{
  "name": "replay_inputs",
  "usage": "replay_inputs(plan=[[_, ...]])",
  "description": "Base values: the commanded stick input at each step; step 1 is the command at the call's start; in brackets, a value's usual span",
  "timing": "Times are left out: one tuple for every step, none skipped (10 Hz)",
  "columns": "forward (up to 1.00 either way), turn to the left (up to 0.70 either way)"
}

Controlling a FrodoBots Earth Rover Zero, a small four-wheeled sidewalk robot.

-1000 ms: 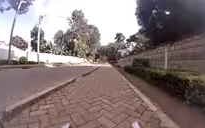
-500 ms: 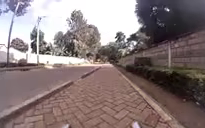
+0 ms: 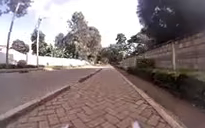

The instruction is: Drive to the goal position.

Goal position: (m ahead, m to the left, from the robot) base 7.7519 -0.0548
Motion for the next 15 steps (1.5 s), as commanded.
replay_inputs(plan=[[0.70, 0.00], [0.70, 0.00], [0.70, 0.00], [0.70, 0.00], [0.70, 0.00], [0.70, 0.00], [0.70, 0.00], [0.70, 0.00], [0.70, 0.00], [0.70, 0.00], [0.70, 0.00], [0.70, 0.00], [0.70, 0.00], [0.70, 0.00], [0.70, 0.00]])
